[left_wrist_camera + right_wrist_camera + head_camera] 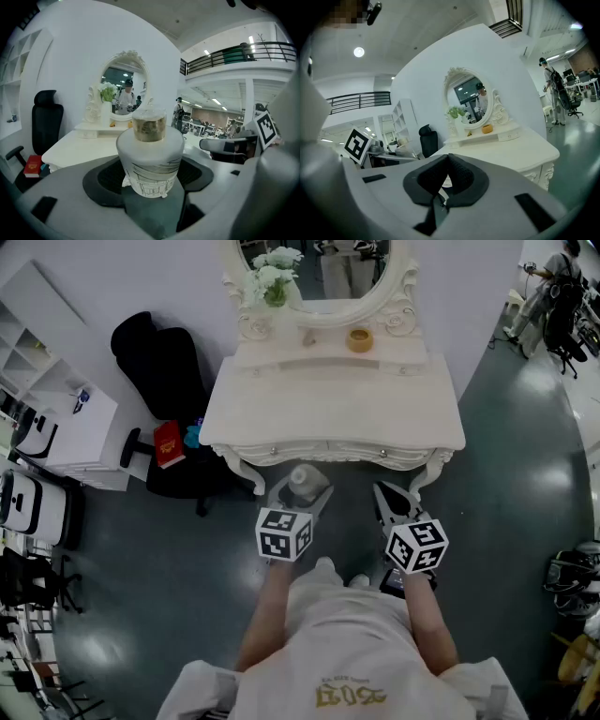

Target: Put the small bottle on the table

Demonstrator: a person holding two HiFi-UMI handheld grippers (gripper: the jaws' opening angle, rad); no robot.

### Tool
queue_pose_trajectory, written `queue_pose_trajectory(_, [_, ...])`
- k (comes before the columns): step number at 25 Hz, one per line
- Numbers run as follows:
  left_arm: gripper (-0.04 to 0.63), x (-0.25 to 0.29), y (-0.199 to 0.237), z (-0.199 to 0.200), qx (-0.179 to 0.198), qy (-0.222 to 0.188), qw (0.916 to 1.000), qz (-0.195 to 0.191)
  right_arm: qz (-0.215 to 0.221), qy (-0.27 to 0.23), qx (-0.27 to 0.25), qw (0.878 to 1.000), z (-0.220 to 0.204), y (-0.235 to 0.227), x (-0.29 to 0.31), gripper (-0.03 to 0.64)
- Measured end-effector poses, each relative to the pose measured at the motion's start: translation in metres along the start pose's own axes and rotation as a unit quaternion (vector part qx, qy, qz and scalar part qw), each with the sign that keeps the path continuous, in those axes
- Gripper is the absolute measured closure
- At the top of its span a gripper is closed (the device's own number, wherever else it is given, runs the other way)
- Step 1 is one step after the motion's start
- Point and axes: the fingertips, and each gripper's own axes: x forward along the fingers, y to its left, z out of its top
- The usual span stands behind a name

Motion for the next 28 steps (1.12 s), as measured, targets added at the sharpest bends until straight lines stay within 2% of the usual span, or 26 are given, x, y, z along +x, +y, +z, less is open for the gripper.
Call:
queue_pose_trajectory(12, [0.252,0.003,0.004,0.004,-0.016,-0.006,0.9998,0.013,0.027,0.015,-0.019,0.999,0.002,0.002,0.004,0.603])
queue_pose_trajectory(16, [0.252,0.006,0.015,0.001,-0.021,0.000,0.9996,0.022,0.034,0.035,-0.030,0.998,-0.009,0.001,0.019,0.603])
queue_pose_trajectory(23, [0.252,0.025,0.053,-0.003,-0.031,0.011,0.9990,0.031,0.043,0.058,-0.021,0.997,-0.021,-0.007,0.063,0.603])
queue_pose_trajectory(28, [0.252,0.060,0.091,-0.001,-0.033,0.022,0.9988,0.027,0.030,0.069,-0.024,0.997,-0.022,-0.026,0.109,0.603])
